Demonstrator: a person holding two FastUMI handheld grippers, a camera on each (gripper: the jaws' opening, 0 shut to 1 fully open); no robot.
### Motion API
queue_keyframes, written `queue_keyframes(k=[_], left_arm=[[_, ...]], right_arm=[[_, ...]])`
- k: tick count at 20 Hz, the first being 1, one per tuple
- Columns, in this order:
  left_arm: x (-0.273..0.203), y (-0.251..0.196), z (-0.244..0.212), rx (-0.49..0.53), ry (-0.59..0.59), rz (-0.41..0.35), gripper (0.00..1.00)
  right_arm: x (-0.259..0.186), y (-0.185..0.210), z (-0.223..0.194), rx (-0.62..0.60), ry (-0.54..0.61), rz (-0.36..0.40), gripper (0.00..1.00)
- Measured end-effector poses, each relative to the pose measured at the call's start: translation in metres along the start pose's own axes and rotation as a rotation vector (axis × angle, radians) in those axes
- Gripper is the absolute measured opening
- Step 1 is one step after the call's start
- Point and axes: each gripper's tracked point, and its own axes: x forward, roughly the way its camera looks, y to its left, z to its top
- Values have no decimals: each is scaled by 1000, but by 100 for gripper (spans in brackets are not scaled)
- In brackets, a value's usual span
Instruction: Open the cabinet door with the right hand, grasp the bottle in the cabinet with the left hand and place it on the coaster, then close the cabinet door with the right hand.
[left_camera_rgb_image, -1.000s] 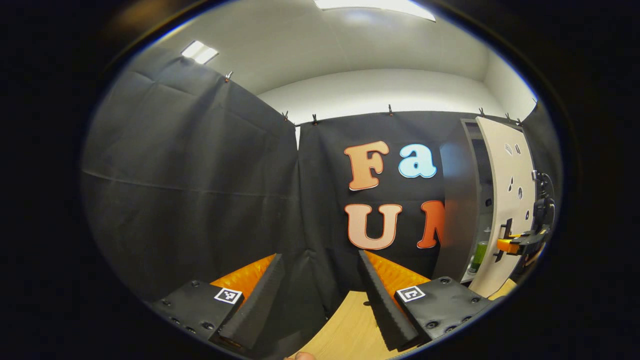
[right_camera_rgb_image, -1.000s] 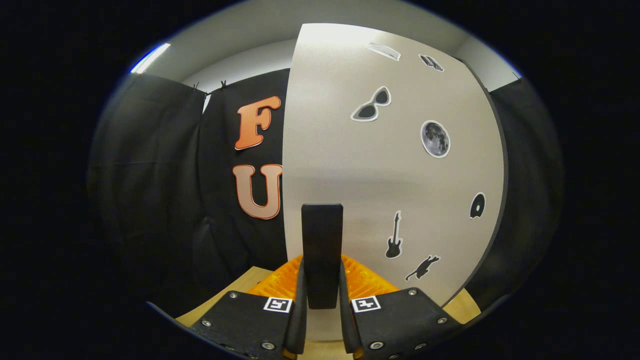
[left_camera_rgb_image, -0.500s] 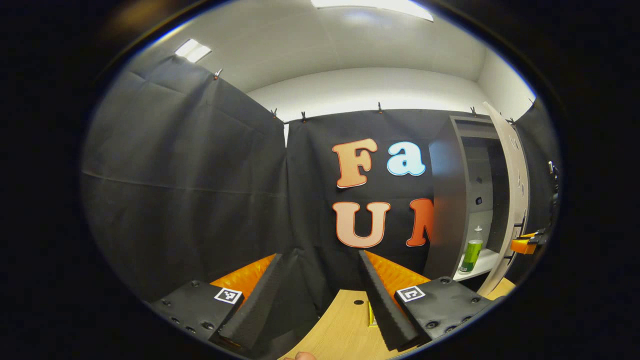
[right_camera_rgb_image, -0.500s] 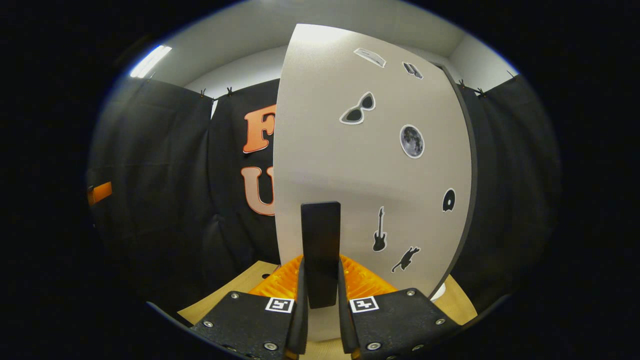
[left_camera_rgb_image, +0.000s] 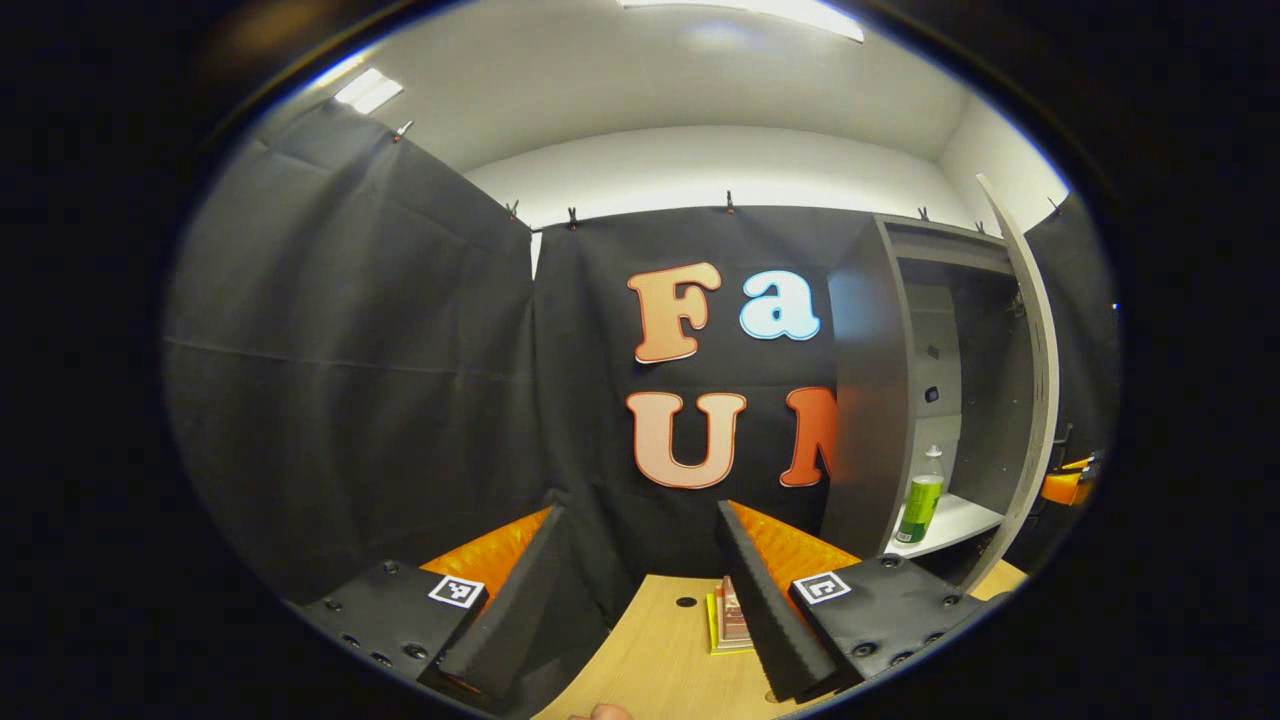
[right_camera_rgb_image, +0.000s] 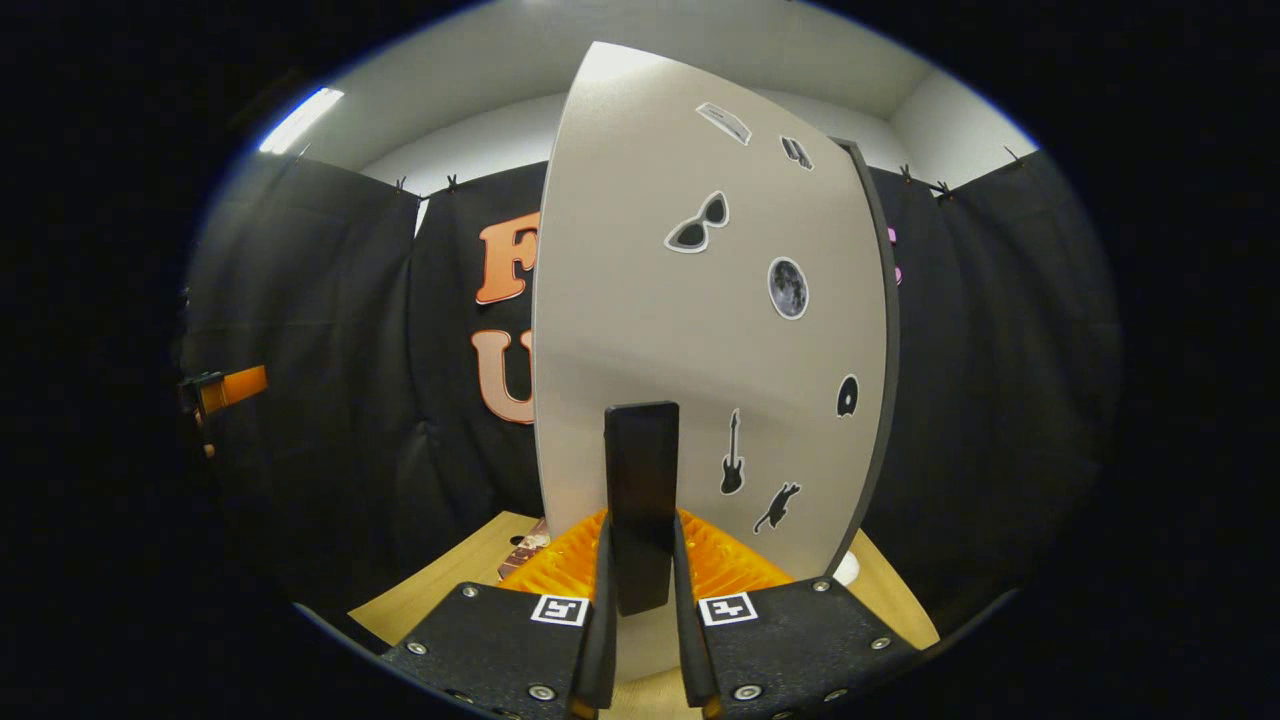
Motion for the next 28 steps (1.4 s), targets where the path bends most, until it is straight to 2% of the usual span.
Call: queue_keyframes(k=[3, 4, 8, 10, 14, 18, 28], left_arm=[[11, -15, -5, -7, 9, -36, 95], [14, -23, -8, -11, 9, -49, 95], [25, -50, -14, -18, 13, -108, 95], [27, -61, -14, -15, 10, -127, 95], [29, -85, -14, -17, 11, -165, 95], [23, -103, -13, -16, 11, -175, 95], [-2, -159, -14, -27, 35, -191, 95]], right_arm=[[-6, -10, 0, -4, 1, -36, 24], [-7, -11, 0, -1, 0, -48, 26], [-13, -21, 0, 2, -1, -100, 26], [-15, -24, 0, 3, -2, -115, 21], [-19, -32, 0, 3, -6, -136, 20], [-23, -37, 0, 17, -12, -159, 14], [-34, -49, -4, 30, 15, -174, 11]])
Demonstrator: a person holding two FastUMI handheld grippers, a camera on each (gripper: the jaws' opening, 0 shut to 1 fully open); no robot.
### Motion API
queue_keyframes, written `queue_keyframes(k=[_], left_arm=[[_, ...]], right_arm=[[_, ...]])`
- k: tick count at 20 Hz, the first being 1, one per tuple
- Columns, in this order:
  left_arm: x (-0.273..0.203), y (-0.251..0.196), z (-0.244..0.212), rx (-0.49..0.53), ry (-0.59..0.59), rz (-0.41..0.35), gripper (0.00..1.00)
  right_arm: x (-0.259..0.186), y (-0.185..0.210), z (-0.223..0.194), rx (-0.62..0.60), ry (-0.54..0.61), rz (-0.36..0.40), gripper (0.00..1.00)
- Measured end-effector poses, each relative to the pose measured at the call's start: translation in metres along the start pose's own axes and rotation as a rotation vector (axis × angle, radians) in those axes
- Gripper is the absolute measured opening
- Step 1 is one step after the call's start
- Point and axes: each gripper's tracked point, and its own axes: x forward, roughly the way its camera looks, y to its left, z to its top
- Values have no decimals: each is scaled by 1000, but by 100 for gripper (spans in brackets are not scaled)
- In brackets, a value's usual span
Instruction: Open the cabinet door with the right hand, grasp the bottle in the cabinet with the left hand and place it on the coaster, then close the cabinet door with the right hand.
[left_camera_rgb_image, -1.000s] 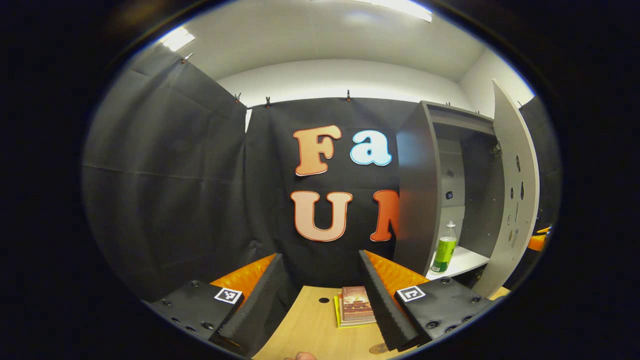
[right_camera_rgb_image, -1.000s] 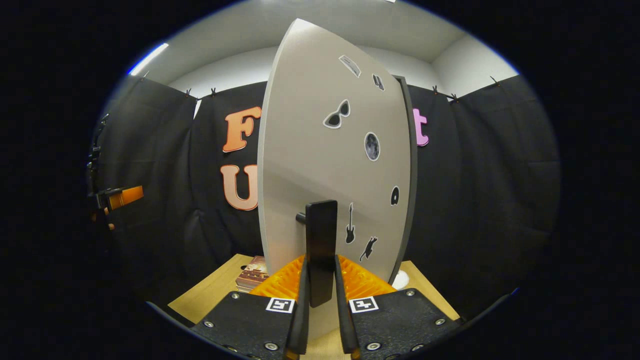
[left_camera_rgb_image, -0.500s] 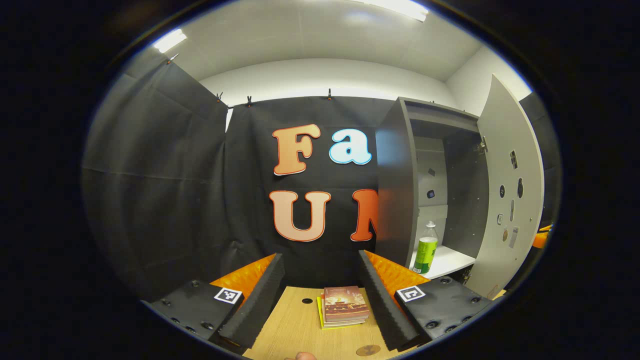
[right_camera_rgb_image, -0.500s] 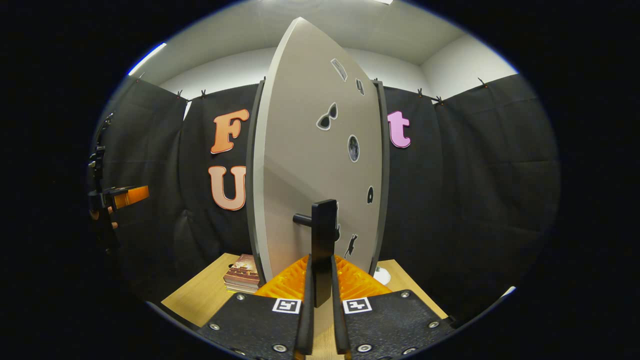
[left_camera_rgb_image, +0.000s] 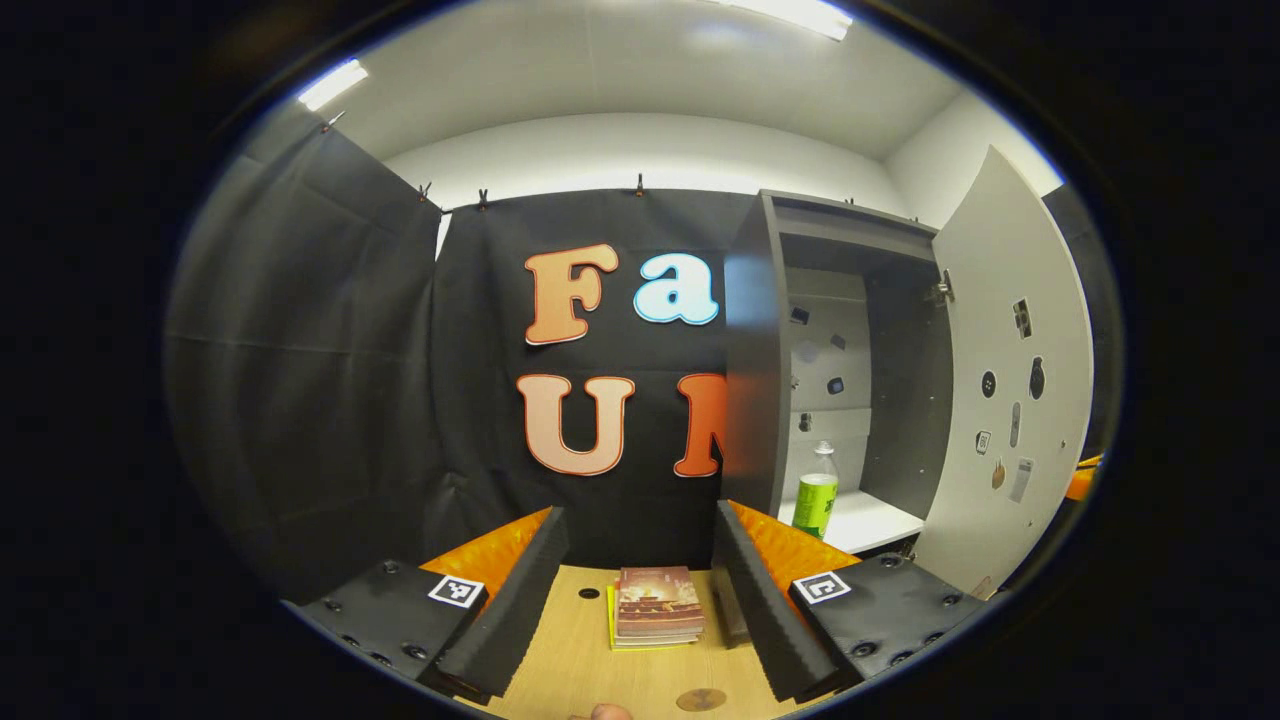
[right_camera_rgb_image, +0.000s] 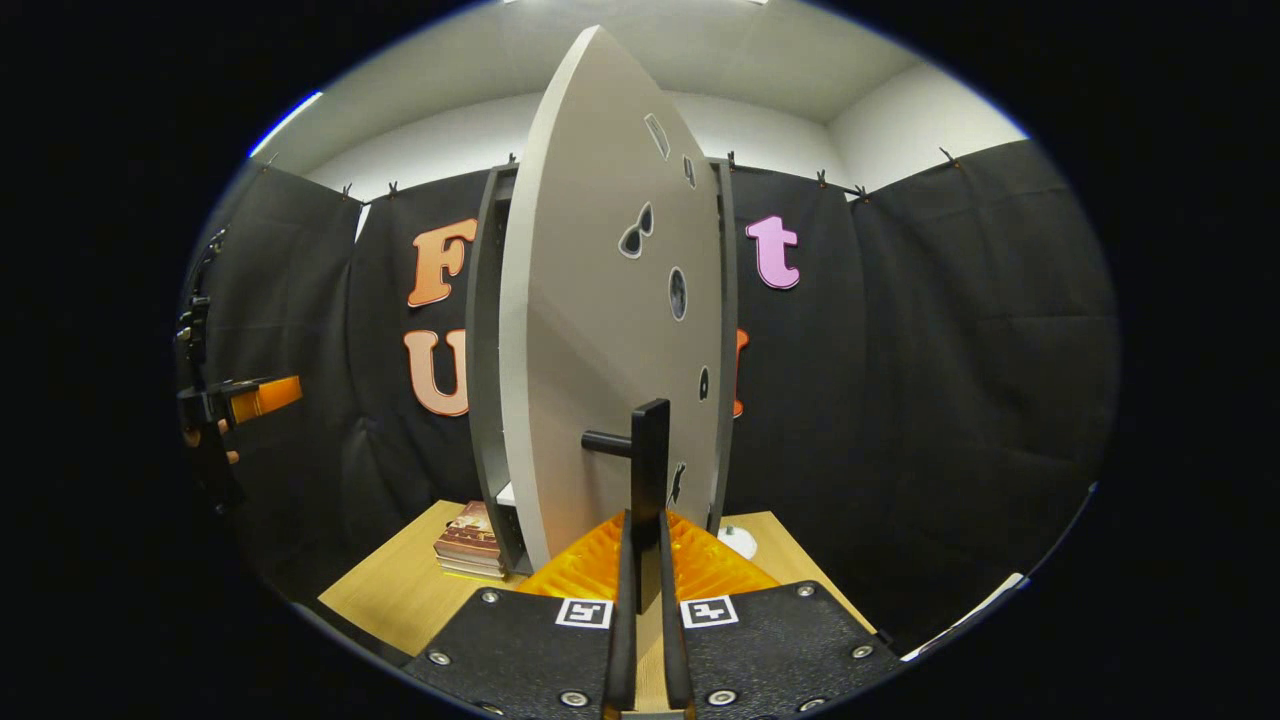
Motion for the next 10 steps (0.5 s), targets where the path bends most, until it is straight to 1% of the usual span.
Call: queue_keyframes(k=[4, 10], left_arm=[[0, -25, -2, -10, 1, -3, 97], [0, -63, -18, 17, 19, 2, 98]], right_arm=[[-1, -8, -1, -9, 7, -4, 11], [1, -21, -2, -20, 4, -22, 10]])
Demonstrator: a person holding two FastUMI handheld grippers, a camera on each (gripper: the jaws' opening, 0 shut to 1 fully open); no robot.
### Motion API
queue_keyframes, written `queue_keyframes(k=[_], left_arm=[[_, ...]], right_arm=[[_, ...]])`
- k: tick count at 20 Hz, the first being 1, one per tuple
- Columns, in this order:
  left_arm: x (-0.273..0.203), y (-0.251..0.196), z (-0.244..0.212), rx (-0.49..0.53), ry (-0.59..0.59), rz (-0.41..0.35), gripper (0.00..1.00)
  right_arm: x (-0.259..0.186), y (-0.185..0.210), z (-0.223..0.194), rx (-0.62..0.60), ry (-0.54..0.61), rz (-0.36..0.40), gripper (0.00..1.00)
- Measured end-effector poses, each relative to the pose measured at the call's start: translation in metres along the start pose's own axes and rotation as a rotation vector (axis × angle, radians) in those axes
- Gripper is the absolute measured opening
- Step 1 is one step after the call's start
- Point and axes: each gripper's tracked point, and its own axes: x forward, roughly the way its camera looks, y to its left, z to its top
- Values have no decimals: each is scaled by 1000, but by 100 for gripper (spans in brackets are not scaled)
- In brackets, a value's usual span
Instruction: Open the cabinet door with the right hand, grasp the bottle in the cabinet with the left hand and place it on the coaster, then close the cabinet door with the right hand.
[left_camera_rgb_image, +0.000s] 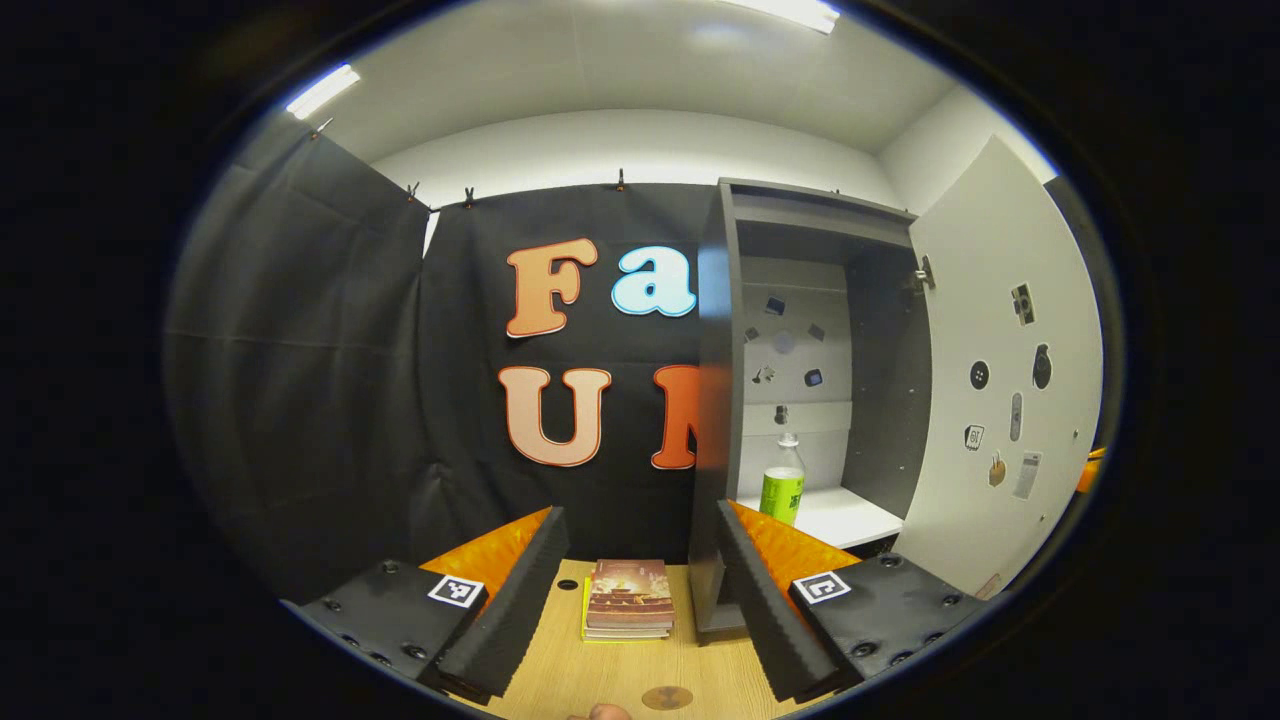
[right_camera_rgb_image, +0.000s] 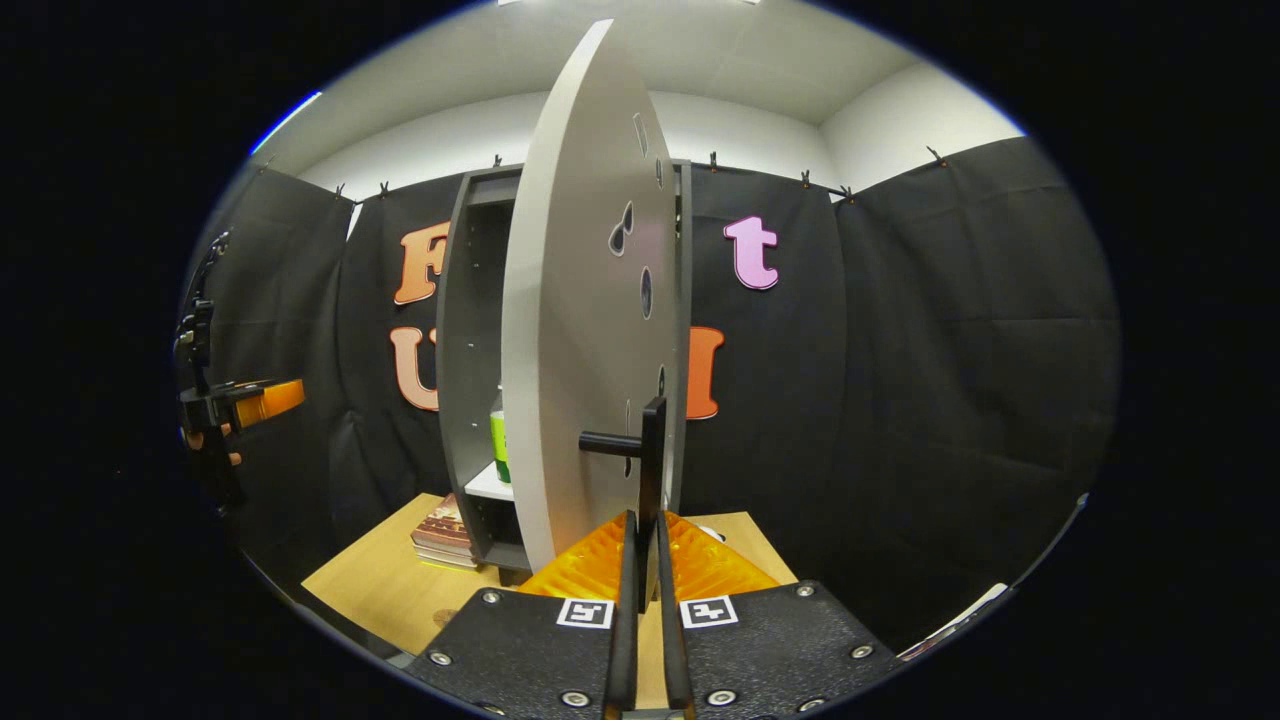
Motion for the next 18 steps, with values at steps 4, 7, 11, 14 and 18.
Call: queue_keyframes(k=[4, 7, 11, 14, 18], left_arm=[[0, -24, -11, -21, 34, 3, 98], [2, -39, -16, -38, 50, -1, 95], [10, -62, -23, -27, 55, -8, 98], [20, -77, -32, -20, 62, -14, 98], [35, -94, -50, 14, 86, -13, 96]], right_arm=[[-1, -9, -2, -3, 6, -20, 11], [-1, -16, -2, 16, 6, -37, 7], [-1, -9, -5, 86, 12, -26, 4], [-4, -11, -7, 69, 21, 2, 6], [-7, -8, -8, 84, 28, 25, 8]])
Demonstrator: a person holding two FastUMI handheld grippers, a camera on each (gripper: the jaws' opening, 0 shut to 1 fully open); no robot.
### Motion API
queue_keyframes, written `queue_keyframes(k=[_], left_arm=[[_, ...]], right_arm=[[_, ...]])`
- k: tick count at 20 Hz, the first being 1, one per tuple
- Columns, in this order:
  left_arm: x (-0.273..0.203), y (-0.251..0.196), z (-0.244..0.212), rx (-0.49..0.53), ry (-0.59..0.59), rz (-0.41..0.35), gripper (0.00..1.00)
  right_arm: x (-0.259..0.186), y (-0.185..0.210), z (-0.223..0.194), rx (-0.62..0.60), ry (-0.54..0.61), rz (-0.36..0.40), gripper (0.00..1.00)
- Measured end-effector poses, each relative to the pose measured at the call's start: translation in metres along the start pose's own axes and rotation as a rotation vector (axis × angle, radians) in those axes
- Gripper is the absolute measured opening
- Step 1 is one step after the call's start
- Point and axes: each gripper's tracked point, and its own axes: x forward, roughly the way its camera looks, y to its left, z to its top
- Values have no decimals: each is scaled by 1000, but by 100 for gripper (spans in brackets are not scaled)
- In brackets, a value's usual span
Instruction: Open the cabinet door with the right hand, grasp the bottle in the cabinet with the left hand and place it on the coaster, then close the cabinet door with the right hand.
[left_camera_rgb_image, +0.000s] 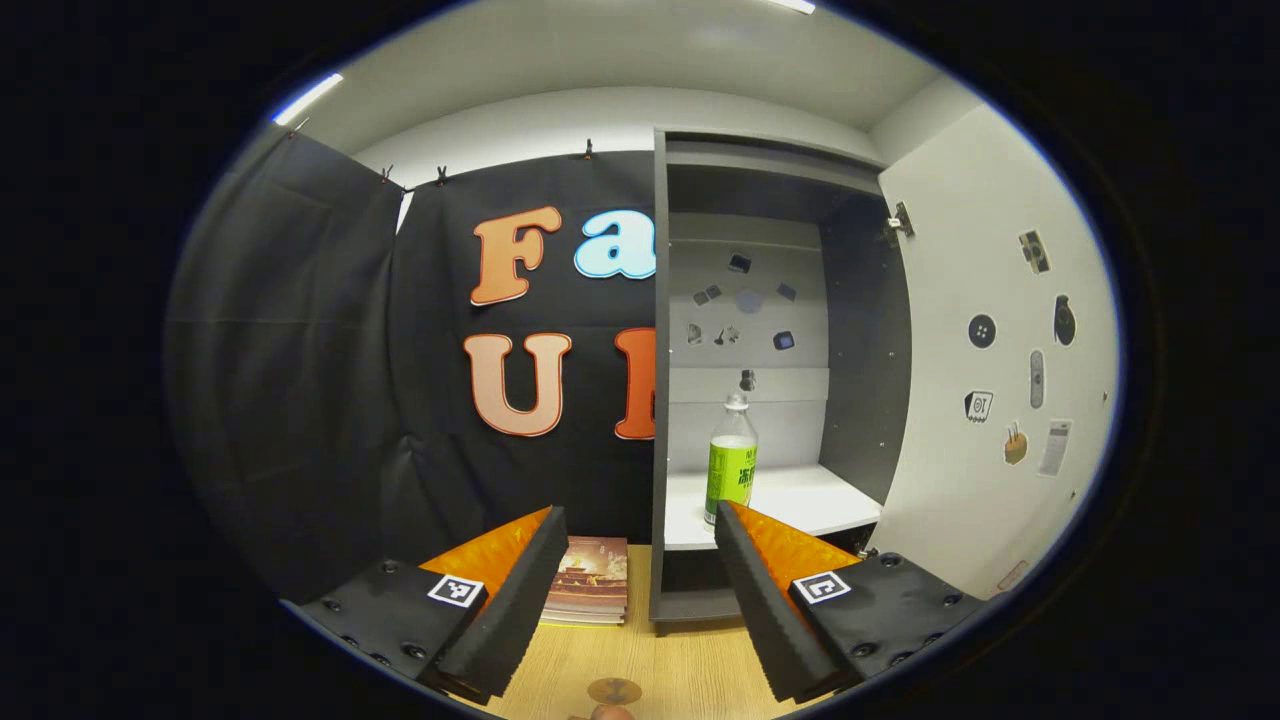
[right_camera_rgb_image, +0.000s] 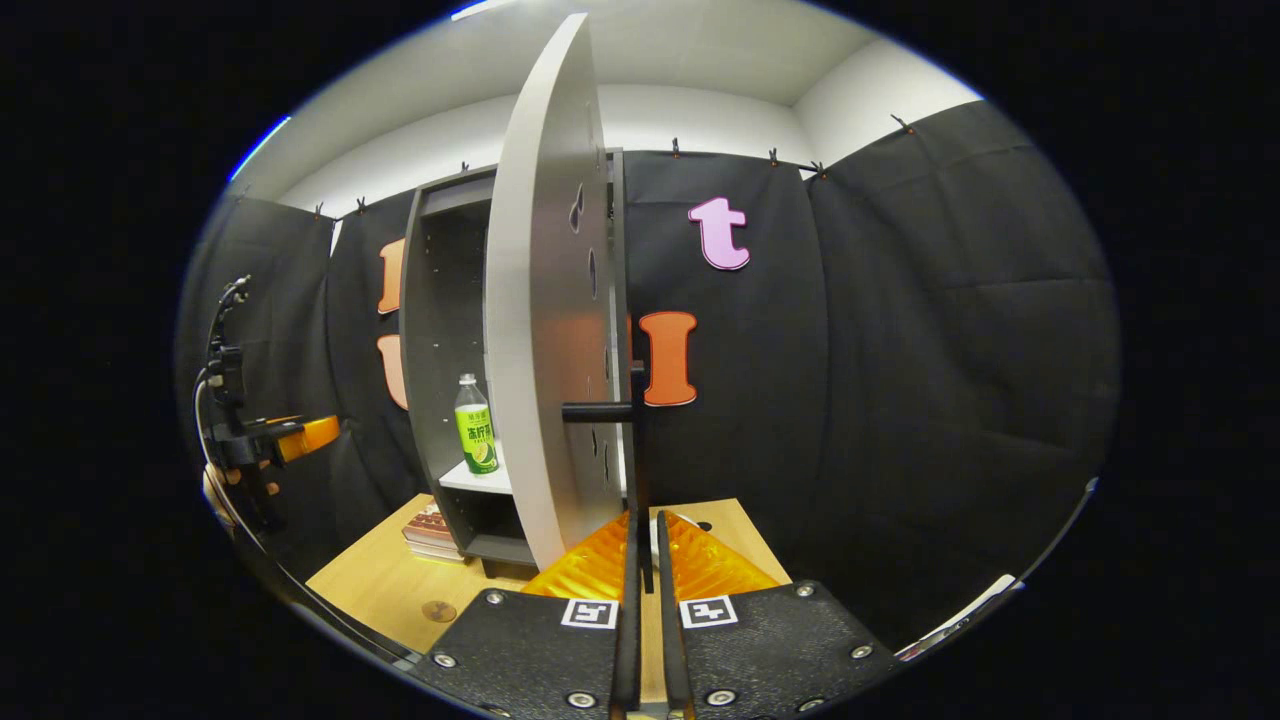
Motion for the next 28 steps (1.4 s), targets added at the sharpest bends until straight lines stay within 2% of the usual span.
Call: queue_keyframes(k=[5, 7, 8, 11, 12, 15, 21, 22, 23, 24, 25, 28], left_arm=[[21, -32, -4, 12, -10, -36, 96], [35, -45, -4, 26, -27, -52, 97], [42, -55, -4, 34, -38, -65, 97], [67, -78, -8, 58, -49, -80, 96], [76, -87, -9, 60, -47, -87, 96], [104, -107, -11, 56, -48, -102, 96], [158, -117, -23, 74, -23, -87, 97], [166, -117, -23, 82, -26, -84, 95], [173, -118, -25, 83, -26, -82, 96], [180, -120, -27, 74, -21, -82, 95], [186, -122, -30, 57, -11, -88, 96], [206, -124, -39, 3, 15, -101, 97]], right_arm=[[-2, 3, -2, 7, 4, 31, 11], [-3, -5, -1, -2, -2, 5, 10], [-2, -7, -1, 1, -7, -8, 5], [-4, -14, -2, 19, -1, -57, 15], [-4, -16, -3, 24, -1, -68, 10], [-3, -26, -2, 27, -6, -114, 10], [-3, -43, 1, 35, -28, -207, 12], [-3, -46, 1, 32, -23, -217, 14], [-3, -48, -1, 31, -18, -224, 24], [-5, -50, -2, 30, -12, -232, 23], [-4, -53, -3, 27, -6, -244, 26], [9, -66, -1, 28, 0, -284, 54]])
